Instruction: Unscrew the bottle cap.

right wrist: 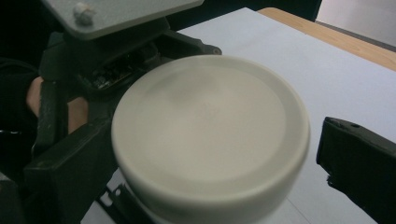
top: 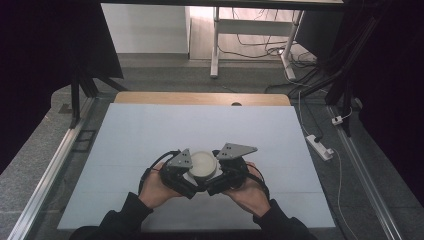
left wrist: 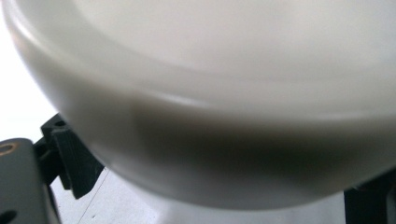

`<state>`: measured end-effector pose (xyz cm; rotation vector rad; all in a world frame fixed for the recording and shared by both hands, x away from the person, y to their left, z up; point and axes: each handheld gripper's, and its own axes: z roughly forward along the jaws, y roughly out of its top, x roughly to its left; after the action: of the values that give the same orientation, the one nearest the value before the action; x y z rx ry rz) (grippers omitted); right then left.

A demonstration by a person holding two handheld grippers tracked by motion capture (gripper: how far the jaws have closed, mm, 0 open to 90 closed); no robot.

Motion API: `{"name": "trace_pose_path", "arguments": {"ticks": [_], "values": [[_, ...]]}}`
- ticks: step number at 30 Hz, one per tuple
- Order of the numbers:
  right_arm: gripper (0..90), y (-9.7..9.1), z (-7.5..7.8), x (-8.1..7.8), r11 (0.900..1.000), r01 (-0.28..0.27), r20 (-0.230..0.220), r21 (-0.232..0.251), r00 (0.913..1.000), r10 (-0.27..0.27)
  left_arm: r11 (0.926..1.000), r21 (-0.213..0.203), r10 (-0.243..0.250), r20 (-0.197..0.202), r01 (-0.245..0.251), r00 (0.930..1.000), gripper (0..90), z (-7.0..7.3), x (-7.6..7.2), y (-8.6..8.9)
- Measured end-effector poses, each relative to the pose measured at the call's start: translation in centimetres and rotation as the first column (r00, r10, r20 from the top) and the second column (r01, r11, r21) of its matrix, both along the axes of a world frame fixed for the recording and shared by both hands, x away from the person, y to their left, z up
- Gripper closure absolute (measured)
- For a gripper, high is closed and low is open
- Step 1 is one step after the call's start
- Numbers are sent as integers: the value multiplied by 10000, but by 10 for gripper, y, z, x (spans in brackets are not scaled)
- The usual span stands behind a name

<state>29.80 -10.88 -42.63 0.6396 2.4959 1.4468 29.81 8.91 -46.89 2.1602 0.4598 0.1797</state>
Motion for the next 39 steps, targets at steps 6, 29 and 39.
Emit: {"name": "trace_pose_path", "arguments": {"ticks": [6,29,39], "values": [[0,9,-2,3,10000,29,39,-64,10000,-29,10000,11,-12,6,12,10000,76,0,0,0],[66,7,-1,9,9908,-1318,50,296,9913,1317,9975,-214,-682,-77,680,9976,77,2,1,1],[64,-2,-4,21,9387,-3422,-42,407,9395,3426,9882,-42,-1530,-82,1529,9882,77,2,-1,-1]]}}
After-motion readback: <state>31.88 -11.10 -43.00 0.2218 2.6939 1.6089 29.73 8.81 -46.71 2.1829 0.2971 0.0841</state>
